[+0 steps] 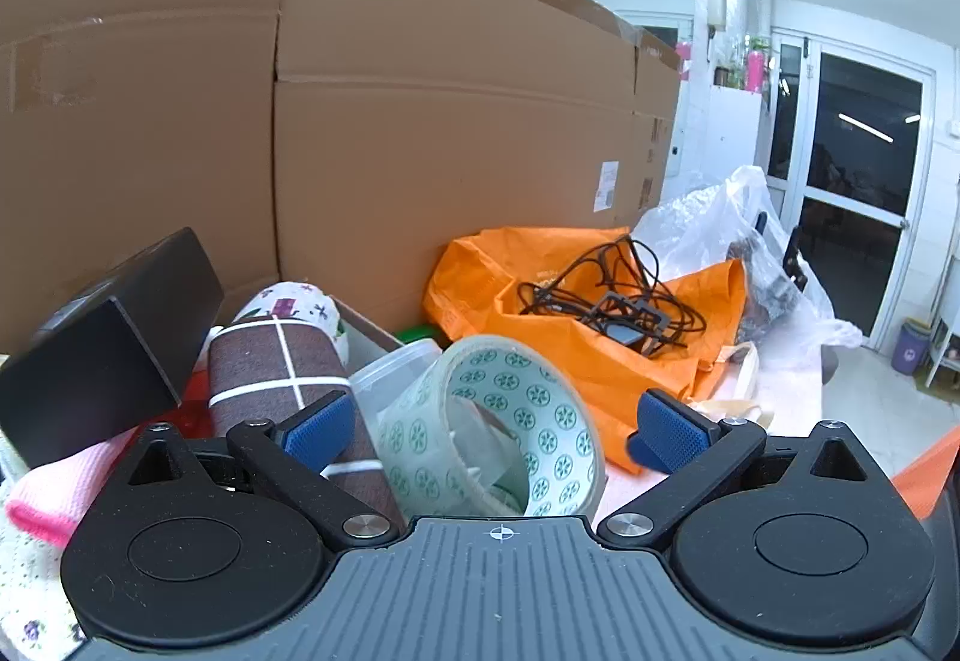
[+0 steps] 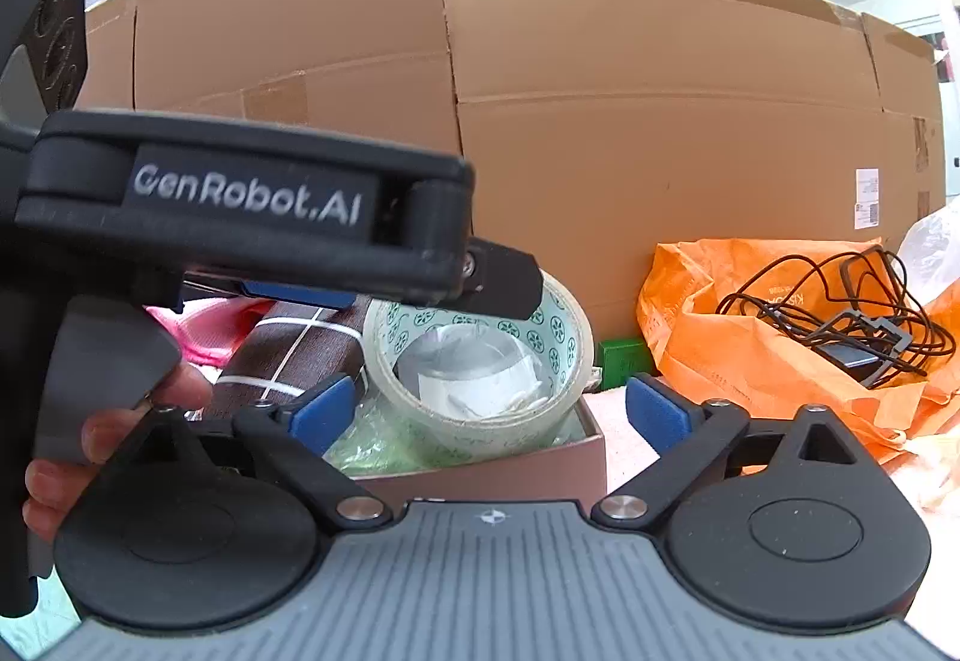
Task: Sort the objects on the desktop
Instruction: 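Open left gripper to release the tape roll and withdraw from the box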
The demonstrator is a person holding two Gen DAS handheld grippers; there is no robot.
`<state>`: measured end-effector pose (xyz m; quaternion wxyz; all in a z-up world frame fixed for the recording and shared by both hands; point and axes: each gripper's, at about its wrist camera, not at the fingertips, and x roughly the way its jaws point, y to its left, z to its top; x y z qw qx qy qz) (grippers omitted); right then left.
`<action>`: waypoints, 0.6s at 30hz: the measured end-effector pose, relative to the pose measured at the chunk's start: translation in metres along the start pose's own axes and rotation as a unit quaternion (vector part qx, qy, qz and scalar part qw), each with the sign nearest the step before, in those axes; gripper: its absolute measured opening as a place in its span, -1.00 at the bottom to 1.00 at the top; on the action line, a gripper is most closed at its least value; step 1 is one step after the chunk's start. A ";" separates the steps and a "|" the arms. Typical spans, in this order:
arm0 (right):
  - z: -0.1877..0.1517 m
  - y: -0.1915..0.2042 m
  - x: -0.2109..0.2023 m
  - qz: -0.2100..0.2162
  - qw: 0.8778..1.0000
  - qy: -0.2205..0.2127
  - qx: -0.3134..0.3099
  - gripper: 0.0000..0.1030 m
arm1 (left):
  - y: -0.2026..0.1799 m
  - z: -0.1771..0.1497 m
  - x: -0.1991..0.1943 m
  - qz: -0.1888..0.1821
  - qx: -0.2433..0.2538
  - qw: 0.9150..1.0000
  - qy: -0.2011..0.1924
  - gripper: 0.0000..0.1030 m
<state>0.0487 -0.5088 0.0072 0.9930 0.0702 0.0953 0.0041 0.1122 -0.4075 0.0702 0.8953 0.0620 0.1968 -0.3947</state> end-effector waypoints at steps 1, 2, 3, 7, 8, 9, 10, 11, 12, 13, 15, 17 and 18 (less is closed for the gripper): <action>0.000 0.001 -0.002 -0.002 1.000 -0.001 -0.002 0.96 | -0.001 -0.002 -0.002 0.003 0.003 1.000 -0.001 1.00; 0.000 0.002 -0.004 -0.003 1.000 -0.002 -0.003 0.97 | -0.002 -0.004 -0.005 0.006 0.005 1.000 -0.001 1.00; 0.000 0.003 -0.005 -0.002 1.000 -0.003 -0.002 0.98 | -0.003 -0.006 -0.007 0.008 0.007 1.000 -0.001 1.00; 0.003 0.008 -0.011 0.001 1.000 0.001 -0.007 0.99 | -0.006 -0.015 -0.018 0.021 0.005 1.000 -0.006 1.00; 0.004 0.009 -0.013 0.001 1.000 0.002 -0.011 0.99 | -0.007 -0.017 -0.021 0.025 0.002 1.000 -0.008 1.00; 0.004 0.010 -0.015 0.001 1.000 0.002 -0.013 0.99 | -0.007 -0.018 -0.025 0.026 -0.001 1.000 -0.010 1.00; 0.005 0.012 -0.017 0.001 1.000 0.001 -0.015 0.99 | -0.007 -0.019 -0.028 0.027 -0.005 1.000 -0.012 1.00; 0.005 0.014 -0.020 0.000 1.000 0.001 -0.015 0.99 | -0.007 -0.020 -0.031 0.026 -0.007 1.000 -0.014 1.00; 0.006 0.015 -0.023 0.000 1.000 0.000 -0.014 0.99 | -0.007 -0.021 -0.034 0.025 -0.009 1.000 -0.014 1.00; 0.007 0.016 -0.025 0.000 1.000 -0.001 -0.014 0.99 | -0.008 -0.022 -0.037 0.026 -0.009 1.000 -0.014 1.00; 0.007 0.019 -0.031 0.000 1.000 -0.003 -0.014 0.99 | -0.010 -0.023 -0.044 0.026 -0.005 0.999 -0.017 1.00; 0.008 0.022 -0.036 -0.001 1.000 -0.004 -0.014 1.00 | -0.012 -0.024 -0.051 0.031 0.000 0.999 -0.016 1.00; 0.008 0.024 -0.039 0.000 1.000 -0.004 -0.015 1.00 | -0.014 -0.025 -0.054 0.036 0.003 0.999 -0.014 1.00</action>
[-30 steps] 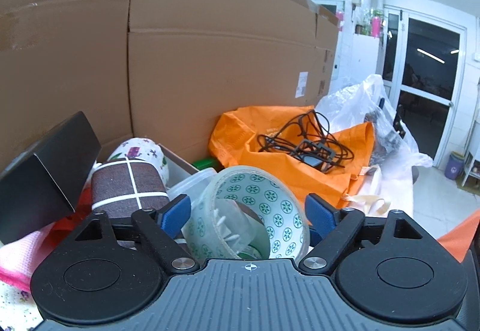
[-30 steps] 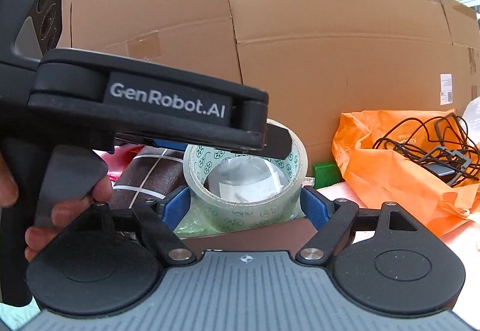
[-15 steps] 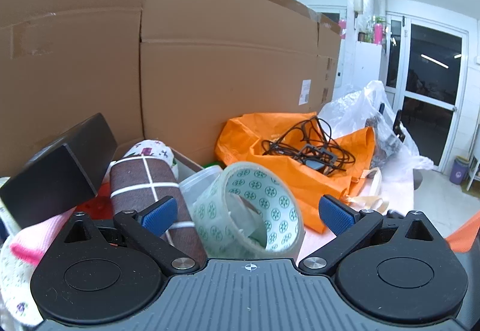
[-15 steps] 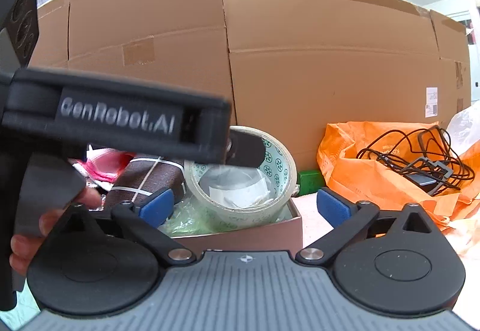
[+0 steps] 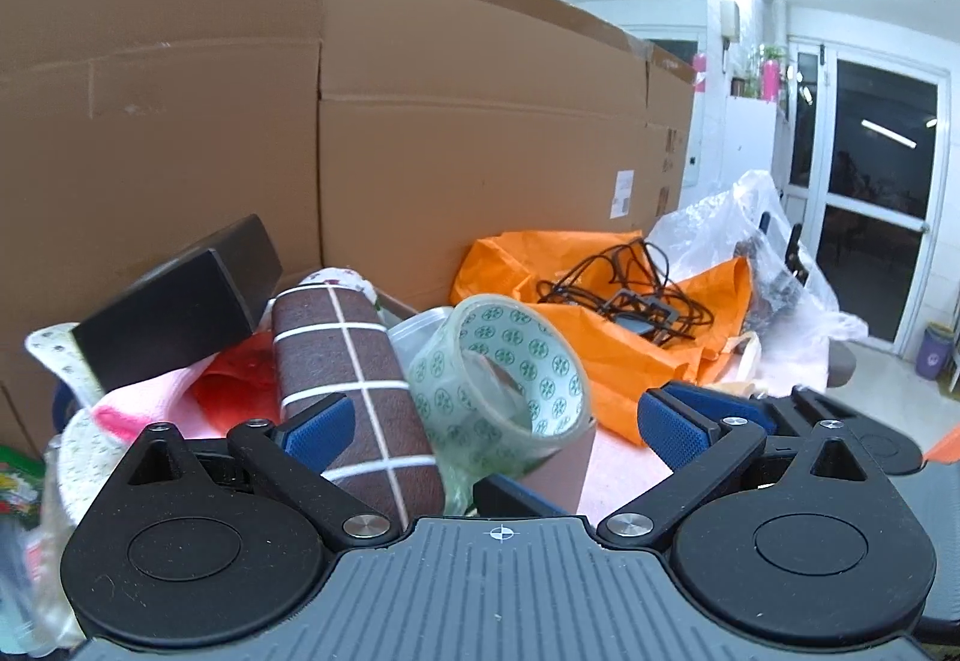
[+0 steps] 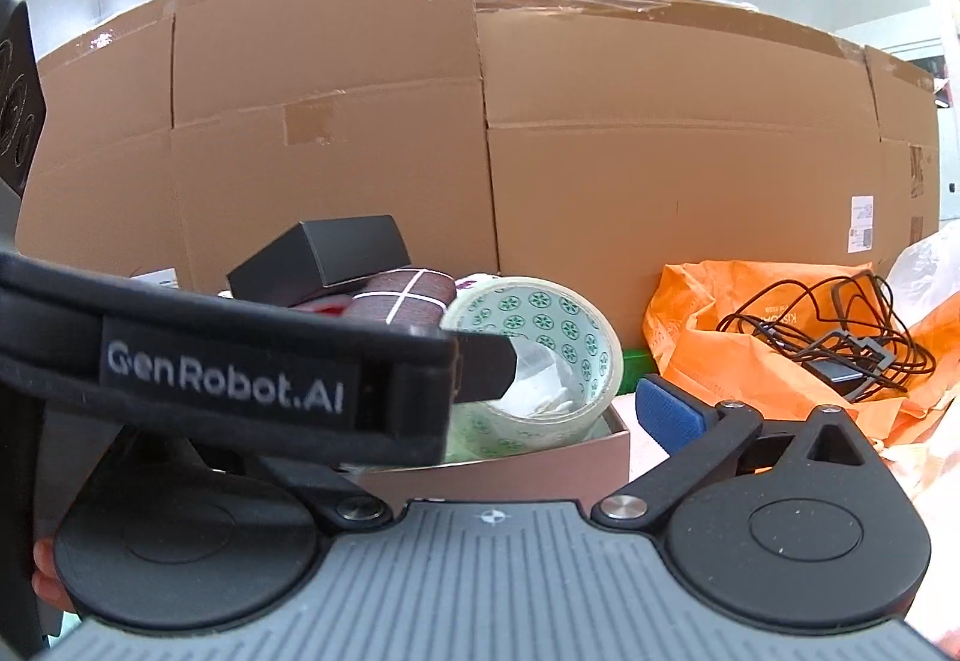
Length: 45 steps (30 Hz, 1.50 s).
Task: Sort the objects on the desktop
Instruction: 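Open left gripper to release the tape roll and withdraw from the box, then grasp the blue-rimmed mesh net handle with left gripper while right gripper grasps the clear plastic hook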
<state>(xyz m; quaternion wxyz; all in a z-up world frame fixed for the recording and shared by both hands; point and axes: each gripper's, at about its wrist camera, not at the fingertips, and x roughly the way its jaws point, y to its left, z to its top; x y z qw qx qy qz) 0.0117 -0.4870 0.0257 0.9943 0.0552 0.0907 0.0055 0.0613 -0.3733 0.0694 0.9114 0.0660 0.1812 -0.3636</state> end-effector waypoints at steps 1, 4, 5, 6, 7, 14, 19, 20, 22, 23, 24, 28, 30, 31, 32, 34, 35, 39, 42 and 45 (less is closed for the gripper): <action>0.000 0.002 -0.002 0.001 1.000 0.000 -0.001 1.00 | -0.001 -0.001 -0.004 0.004 0.003 1.000 0.001 1.00; 0.001 0.010 -0.010 0.005 1.000 0.003 -0.005 1.00 | -0.002 -0.005 -0.015 0.010 0.005 1.000 0.001 1.00; 0.001 0.013 -0.013 0.006 1.000 0.004 -0.008 1.00 | -0.001 -0.007 -0.019 0.012 0.002 1.000 0.002 1.00; 0.002 0.016 -0.012 0.007 1.000 0.006 -0.010 1.00 | 0.000 -0.009 -0.023 0.014 -0.001 1.000 0.002 1.00; 0.003 0.020 -0.014 0.008 1.000 0.007 -0.013 1.00 | 0.001 -0.010 -0.027 0.014 -0.003 1.000 0.002 1.00; -0.001 0.050 -0.030 0.036 0.999 0.028 -0.028 1.00 | 0.013 -0.032 -0.066 0.034 -0.027 0.999 -0.009 1.00; -0.015 0.091 -0.037 0.079 0.993 0.053 -0.063 1.00 | 0.041 -0.066 -0.106 0.058 -0.076 0.995 -0.009 1.00; -0.018 0.100 -0.037 0.088 0.992 0.059 -0.071 1.00 | 0.048 -0.074 -0.113 0.064 -0.088 0.994 -0.008 1.00; -0.025 0.120 -0.037 0.104 0.988 0.068 -0.088 1.00 | 0.064 -0.088 -0.126 0.074 -0.113 0.991 -0.004 1.00; -0.029 0.130 -0.036 0.111 0.987 0.072 -0.096 1.00 | 0.072 -0.094 -0.133 0.078 -0.125 0.989 -0.003 1.00; -0.032 0.141 -0.036 0.118 0.984 0.075 -0.106 1.00 | 0.081 -0.101 -0.139 0.082 -0.136 0.987 -0.003 1.00; -0.043 0.179 -0.033 0.163 0.973 0.090 -0.134 0.99 | 0.113 -0.124 -0.165 0.098 -0.174 0.980 -0.004 1.00; -0.047 0.197 -0.028 0.184 0.967 0.101 -0.142 0.99 | 0.130 -0.134 -0.176 0.116 -0.187 0.976 -0.001 1.00; -0.049 0.206 -0.026 0.191 0.965 0.107 -0.147 0.99 | 0.138 -0.138 -0.181 0.128 -0.192 0.973 -0.001 1.00; -0.051 0.214 -0.022 0.196 0.962 0.113 -0.152 0.99 | 0.146 -0.141 -0.185 0.139 -0.197 0.971 -0.001 1.00; -0.057 0.228 -0.015 0.203 0.958 0.126 -0.157 0.99 | 0.162 -0.149 -0.193 0.158 -0.208 0.965 -0.003 1.00; -0.060 0.234 -0.011 0.206 0.956 0.134 -0.159 0.99 | 0.170 -0.152 -0.196 0.166 -0.214 0.963 -0.004 1.00; -0.074 0.253 0.008 0.205 0.951 0.163 -0.164 0.96 | 0.198 -0.167 -0.202 0.193 -0.236 0.952 0.002 1.00; -0.080 0.259 0.023 0.204 0.949 0.183 -0.158 0.89 | 0.215 -0.175 -0.201 0.197 -0.249 0.948 0.008 0.98; -0.086 0.265 0.035 0.197 0.948 0.195 -0.158 0.82 | 0.229 -0.180 -0.194 0.201 -0.253 0.946 0.016 0.89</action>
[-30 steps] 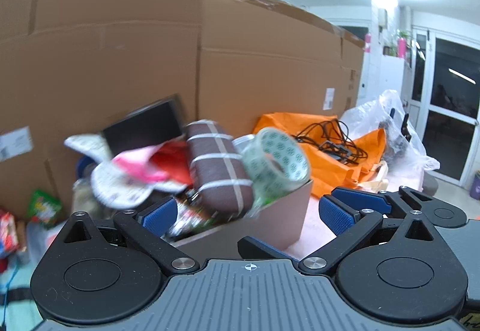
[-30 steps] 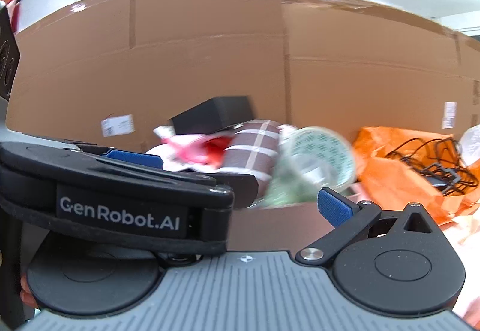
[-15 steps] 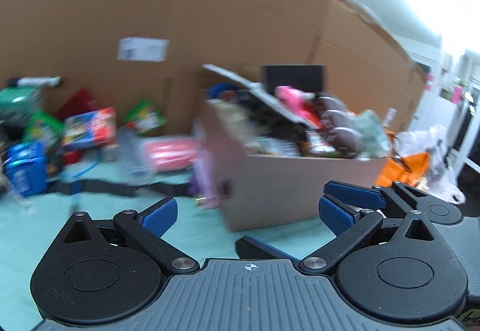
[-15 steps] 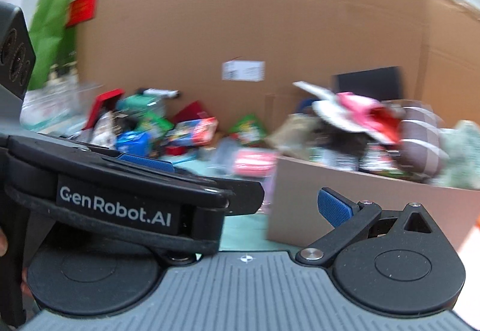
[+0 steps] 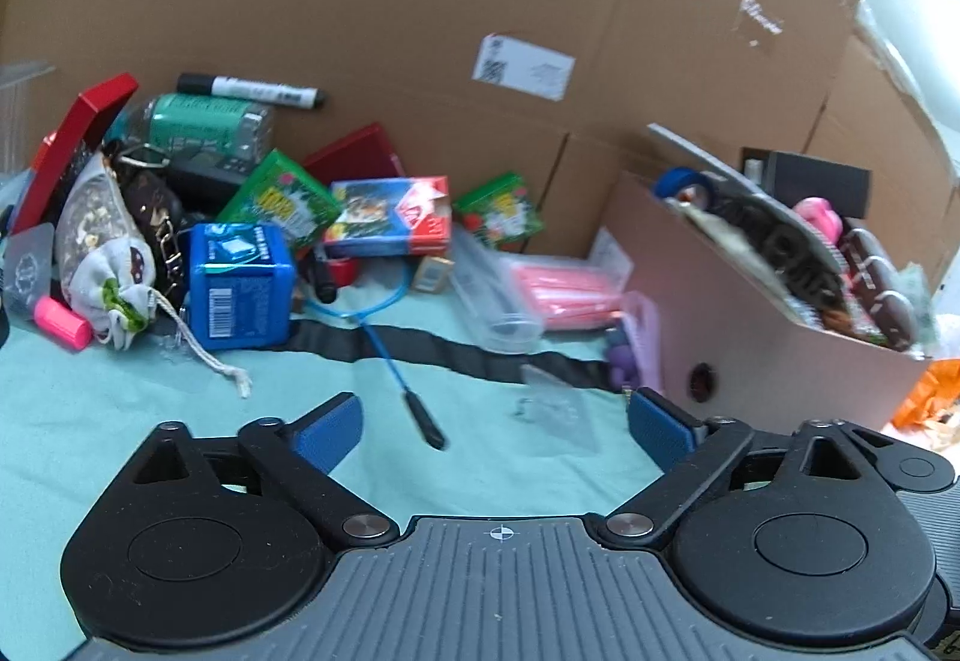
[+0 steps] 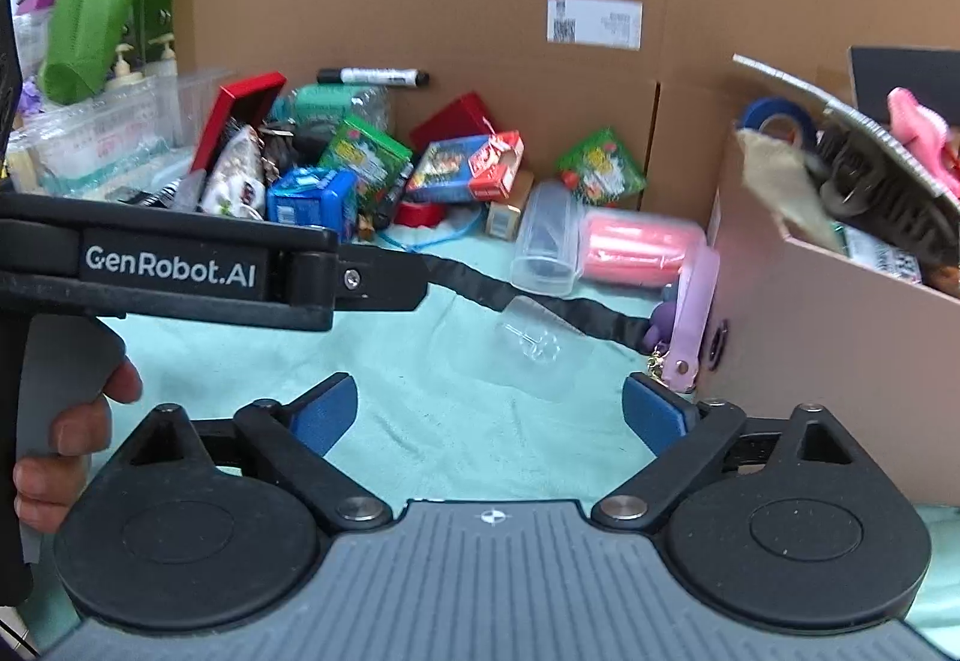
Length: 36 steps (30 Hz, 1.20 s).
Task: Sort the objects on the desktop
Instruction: 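Grasp the blue-rimmed mesh net handle with left gripper while right gripper grasps the clear plastic hook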
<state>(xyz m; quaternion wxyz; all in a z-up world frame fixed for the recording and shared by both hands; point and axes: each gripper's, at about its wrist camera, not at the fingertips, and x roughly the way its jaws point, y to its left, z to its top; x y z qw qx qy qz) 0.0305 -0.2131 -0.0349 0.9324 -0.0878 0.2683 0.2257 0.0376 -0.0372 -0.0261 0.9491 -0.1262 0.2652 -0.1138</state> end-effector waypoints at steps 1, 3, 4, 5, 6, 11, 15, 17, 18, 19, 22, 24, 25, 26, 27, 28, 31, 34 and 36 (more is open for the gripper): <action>0.001 0.000 0.005 -0.005 1.000 0.003 0.001 0.79 | 0.004 0.002 0.004 0.000 -0.004 1.000 0.002 0.88; 0.002 -0.002 0.014 -0.014 1.000 0.010 0.007 0.75 | 0.010 0.005 0.013 0.000 -0.010 1.000 0.007 0.81; 0.002 -0.004 0.018 -0.014 1.000 0.012 0.012 0.72 | 0.013 0.006 0.017 0.001 -0.013 1.000 0.010 0.78; 0.003 -0.004 0.022 -0.016 1.000 0.014 0.015 0.70 | 0.015 0.008 0.022 0.002 -0.016 1.000 0.013 0.73; 0.004 -0.005 0.027 -0.019 1.000 0.017 0.016 0.68 | 0.018 0.010 0.026 0.002 -0.020 1.000 0.016 0.70; 0.010 -0.001 0.051 -0.040 0.999 0.025 0.001 0.60 | 0.025 0.011 0.050 0.001 -0.029 0.998 0.051 0.43; 0.013 -0.003 0.069 -0.043 0.998 0.050 0.002 0.49 | 0.030 0.010 0.061 0.012 -0.034 0.997 0.063 0.08; 0.015 -0.006 0.073 -0.045 0.998 0.052 0.011 0.46 | 0.031 0.012 0.063 0.020 -0.029 0.997 0.065 -0.30; 0.016 -0.008 0.074 -0.046 0.997 0.053 0.017 0.38 | 0.031 0.013 0.065 0.027 -0.024 0.997 0.069 -0.80; 0.017 -0.011 0.074 -0.044 0.997 0.055 0.024 0.18 | 0.032 0.013 0.066 0.025 -0.019 0.997 0.075 -0.82; 0.016 -0.014 0.070 -0.031 0.997 0.055 0.041 -0.42 | 0.032 0.013 0.060 0.026 -0.014 0.996 0.078 -0.89; 0.014 -0.012 0.063 -0.029 0.998 0.050 0.038 -0.75 | 0.031 0.012 0.051 0.017 -0.013 0.997 0.080 -0.91; 0.014 -0.011 0.058 -0.028 0.998 0.047 0.036 -0.80 | 0.030 0.011 0.045 0.010 -0.013 0.997 0.081 -0.92; 0.014 -0.010 0.053 -0.026 0.998 0.043 0.033 -0.81 | 0.029 0.009 0.038 0.004 -0.010 0.997 0.081 -0.92; 0.013 -0.010 0.047 -0.021 0.998 0.040 0.031 -0.87 | 0.028 0.007 0.031 -0.001 -0.006 0.997 0.082 -0.93; 0.013 -0.009 0.041 -0.016 0.999 0.037 0.031 -0.90 | 0.026 0.004 0.023 -0.004 -0.002 0.997 0.083 -0.93; 0.011 -0.007 0.021 -0.005 0.999 0.029 0.027 -0.96 | 0.019 -0.005 -0.002 -0.017 0.011 0.996 0.086 -0.93; 0.005 -0.006 0.001 0.011 0.999 0.029 0.027 -0.97 | 0.012 -0.018 -0.024 -0.023 0.027 0.995 0.093 -0.93; 0.000 -0.007 -0.006 0.021 0.999 0.031 0.035 -0.98 | 0.008 -0.024 -0.030 -0.022 0.038 0.994 0.096 -0.86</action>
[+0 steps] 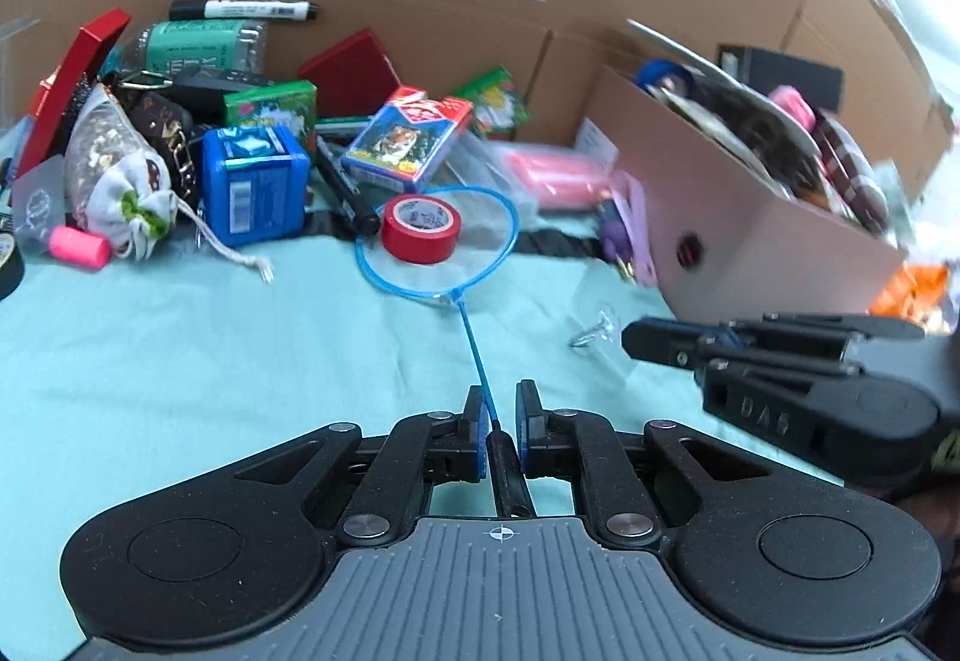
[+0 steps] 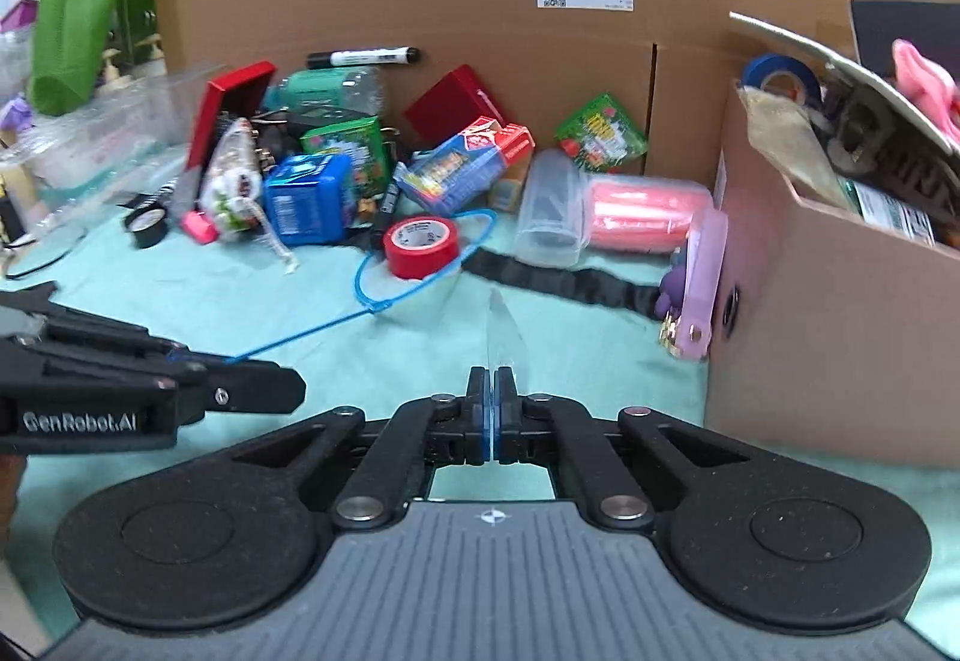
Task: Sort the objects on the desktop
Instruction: 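Grasp the blue-rimmed mesh net handle with left gripper while right gripper grasps the clear plastic hook, then carry net and hook over the cardboard box and open both grippers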
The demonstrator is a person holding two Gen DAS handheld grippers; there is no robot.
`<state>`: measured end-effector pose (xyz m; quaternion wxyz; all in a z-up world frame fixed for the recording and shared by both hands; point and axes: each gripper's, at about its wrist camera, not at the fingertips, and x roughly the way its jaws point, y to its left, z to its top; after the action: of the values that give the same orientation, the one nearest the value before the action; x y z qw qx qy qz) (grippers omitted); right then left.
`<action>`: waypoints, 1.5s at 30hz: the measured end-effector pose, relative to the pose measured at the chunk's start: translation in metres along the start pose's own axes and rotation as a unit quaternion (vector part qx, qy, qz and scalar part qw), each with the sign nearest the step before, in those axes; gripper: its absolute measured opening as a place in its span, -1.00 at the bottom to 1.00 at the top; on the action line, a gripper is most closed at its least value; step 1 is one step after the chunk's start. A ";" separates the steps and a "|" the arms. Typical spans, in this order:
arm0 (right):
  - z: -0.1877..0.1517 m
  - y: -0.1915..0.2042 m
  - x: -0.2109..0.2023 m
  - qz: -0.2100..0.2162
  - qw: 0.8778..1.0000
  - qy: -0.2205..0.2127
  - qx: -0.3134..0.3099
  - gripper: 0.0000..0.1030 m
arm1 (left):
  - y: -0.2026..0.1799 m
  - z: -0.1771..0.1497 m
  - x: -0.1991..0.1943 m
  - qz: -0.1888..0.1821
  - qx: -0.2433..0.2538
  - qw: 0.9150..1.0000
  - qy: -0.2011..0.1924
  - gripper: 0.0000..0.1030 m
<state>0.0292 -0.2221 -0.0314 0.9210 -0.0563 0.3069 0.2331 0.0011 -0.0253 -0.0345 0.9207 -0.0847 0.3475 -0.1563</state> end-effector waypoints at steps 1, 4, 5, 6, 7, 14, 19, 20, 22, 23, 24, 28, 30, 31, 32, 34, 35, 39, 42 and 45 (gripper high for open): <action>-0.001 -0.001 -0.002 0.000 1.000 0.000 0.004 -0.98 | -0.002 -0.001 0.001 0.003 0.001 1.000 -0.001 -0.83; -0.002 -0.007 0.002 -0.009 1.000 0.003 0.018 -0.97 | -0.005 0.003 0.010 0.007 -0.001 1.000 0.000 -0.37; -0.002 -0.008 0.003 -0.010 1.000 0.003 0.022 -0.97 | -0.007 0.004 0.014 0.008 0.001 1.000 -0.001 -0.31; -0.002 -0.010 0.004 -0.011 1.000 0.003 0.024 -0.97 | -0.008 0.006 0.017 0.008 0.005 1.000 0.000 -0.22; -0.002 -0.012 0.005 -0.013 1.000 0.003 0.026 -0.97 | -0.009 0.008 0.021 0.009 0.006 1.000 0.001 -0.18; -0.001 -0.023 0.013 -0.019 0.999 0.003 0.038 -0.97 | -0.007 0.020 0.050 0.017 0.003 1.000 0.014 -0.15; 0.002 -0.024 0.015 -0.020 0.999 -0.001 0.033 -0.97 | -0.005 0.031 0.053 0.017 0.019 0.999 0.023 -0.99; 0.002 -0.023 0.011 -0.019 0.999 -0.008 0.031 -0.98 | -0.006 0.032 0.047 0.013 0.023 1.000 0.016 -1.00; 0.004 -0.023 0.001 -0.017 0.999 -0.023 0.029 -0.99 | -0.007 0.037 0.031 0.007 0.031 0.999 -0.005 -1.00; 0.005 -0.023 -0.004 -0.019 0.999 -0.031 0.029 -0.99 | -0.008 0.041 0.023 -0.003 0.030 0.999 -0.012 -1.00; 0.006 -0.024 -0.010 -0.020 0.999 -0.040 0.029 -0.99 | -0.009 0.044 0.016 -0.010 0.028 0.999 -0.020 -1.00; 0.012 -0.023 -0.030 -0.021 0.997 -0.070 0.024 -0.99 | -0.014 0.056 -0.012 -0.032 0.034 0.997 -0.055 -1.00; 0.013 -0.023 -0.040 -0.020 0.996 -0.081 0.023 -0.99 | -0.020 0.060 -0.021 -0.038 0.037 0.996 -0.068 -1.00; 0.013 -0.023 -0.044 -0.021 0.996 -0.087 0.023 -0.99 | -0.023 0.061 -0.024 -0.037 0.043 0.996 -0.073 -1.00; 0.013 -0.024 -0.048 -0.021 0.995 -0.092 0.024 -0.99 | -0.026 0.063 -0.026 -0.035 0.047 0.995 -0.076 -1.00; 0.013 -0.026 -0.055 -0.020 0.995 -0.099 0.024 -0.99 | -0.031 0.065 -0.029 -0.040 0.049 0.995 -0.079 -1.00; 0.013 -0.027 -0.058 -0.018 0.994 -0.101 0.025 -0.99 | -0.034 0.065 -0.030 -0.042 0.049 0.995 -0.081 -1.00; 0.004 -0.032 -0.052 -0.006 0.997 -0.069 0.018 -0.85 | -0.042 0.064 -0.033 -0.045 0.056 0.994 -0.088 -1.00; -0.007 -0.033 -0.036 -0.002 0.999 -0.029 0.027 0.42 | -0.040 0.063 -0.035 -0.042 0.052 0.994 -0.092 -1.00; -0.017 -0.026 -0.018 -0.008 1.000 -0.001 0.014 0.35 | -0.036 0.062 -0.037 -0.038 0.049 0.994 -0.094 -1.00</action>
<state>0.0199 -0.2564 -0.0356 0.9238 -0.0457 0.3088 0.2216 0.0079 -0.0436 0.0436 0.9455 -0.0673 0.2482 -0.1996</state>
